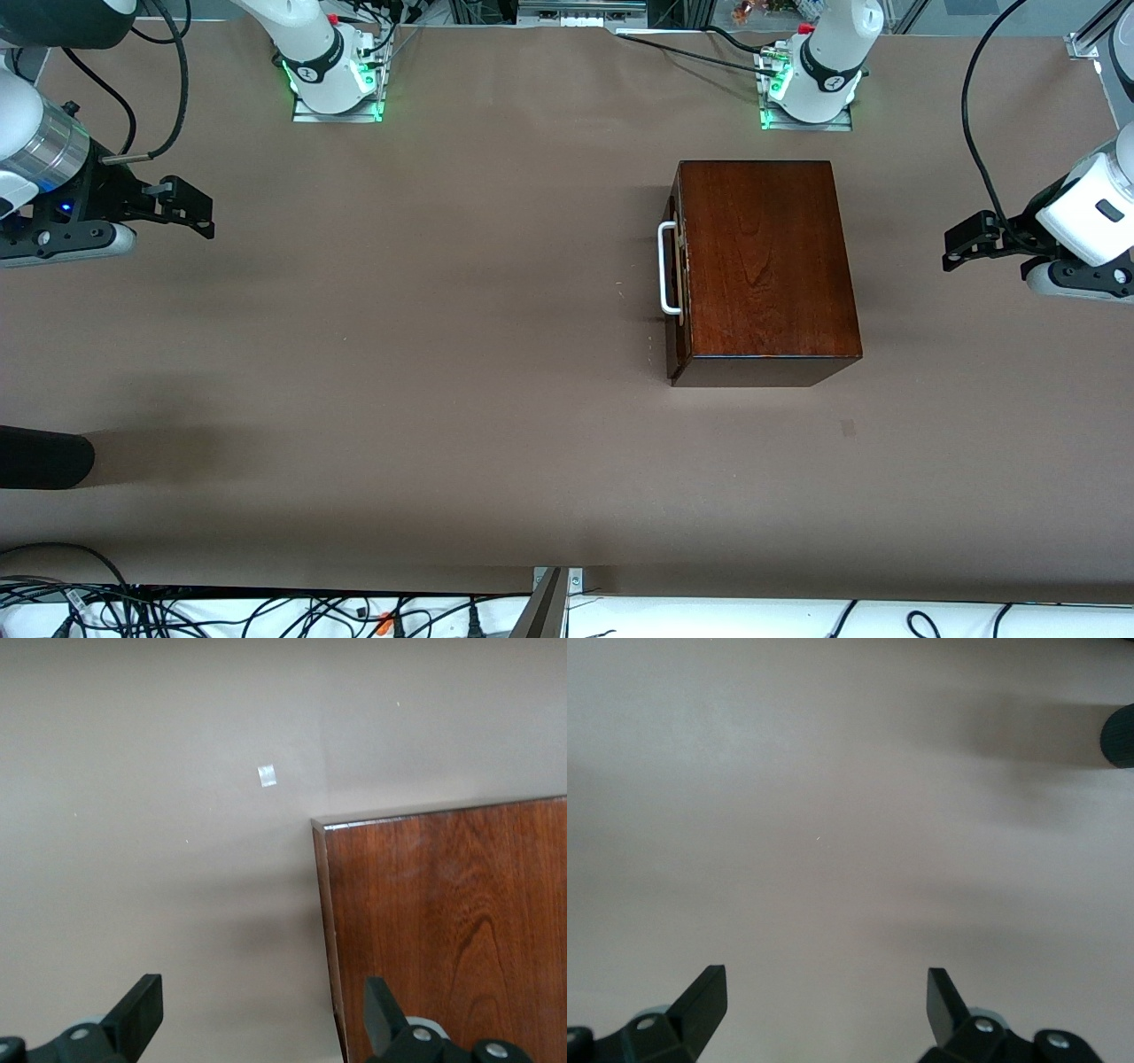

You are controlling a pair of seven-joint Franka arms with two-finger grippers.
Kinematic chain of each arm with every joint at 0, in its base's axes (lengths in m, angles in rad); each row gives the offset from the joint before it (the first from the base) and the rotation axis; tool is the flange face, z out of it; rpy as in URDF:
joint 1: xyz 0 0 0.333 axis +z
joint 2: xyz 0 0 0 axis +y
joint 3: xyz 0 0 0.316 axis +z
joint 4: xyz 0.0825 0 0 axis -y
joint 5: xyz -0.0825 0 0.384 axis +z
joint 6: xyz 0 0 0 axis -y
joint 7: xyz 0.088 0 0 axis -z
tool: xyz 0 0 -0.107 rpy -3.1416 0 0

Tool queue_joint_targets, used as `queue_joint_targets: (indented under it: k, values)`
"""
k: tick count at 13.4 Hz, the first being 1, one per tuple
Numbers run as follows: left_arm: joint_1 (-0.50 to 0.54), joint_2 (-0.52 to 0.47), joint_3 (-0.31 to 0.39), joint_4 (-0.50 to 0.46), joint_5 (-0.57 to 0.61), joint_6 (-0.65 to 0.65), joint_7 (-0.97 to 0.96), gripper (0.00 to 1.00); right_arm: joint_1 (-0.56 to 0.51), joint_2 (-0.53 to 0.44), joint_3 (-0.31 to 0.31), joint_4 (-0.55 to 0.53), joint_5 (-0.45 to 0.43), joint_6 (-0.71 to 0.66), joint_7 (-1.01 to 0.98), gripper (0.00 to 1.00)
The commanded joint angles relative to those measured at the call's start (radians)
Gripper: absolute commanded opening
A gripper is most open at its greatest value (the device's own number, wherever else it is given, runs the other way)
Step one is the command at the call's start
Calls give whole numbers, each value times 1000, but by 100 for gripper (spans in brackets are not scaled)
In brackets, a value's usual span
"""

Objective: Open drawer, take yellow block, close drawer

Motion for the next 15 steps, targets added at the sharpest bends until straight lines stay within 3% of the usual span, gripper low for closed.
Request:
queue_joint_targets:
  k: [1,6,8,13,15]
  values:
    - [-22,19,-27,25,17,-100,-7,100,-9,5,5,17,2,-15,9,100]
    - [-89,82,-136,28,0,-137,-13,100,-9,5,5,17,2,-15,9,100]
    - [-171,130,-156,34,-3,-120,-51,100,-9,5,5,17,2,-15,9,100]
    - [-414,284,-153,91,12,59,-403,100,-9,5,5,17,2,-15,8,100]
    - [-455,344,-153,105,12,154,-517,100,-9,5,5,17,2,-15,8,100]
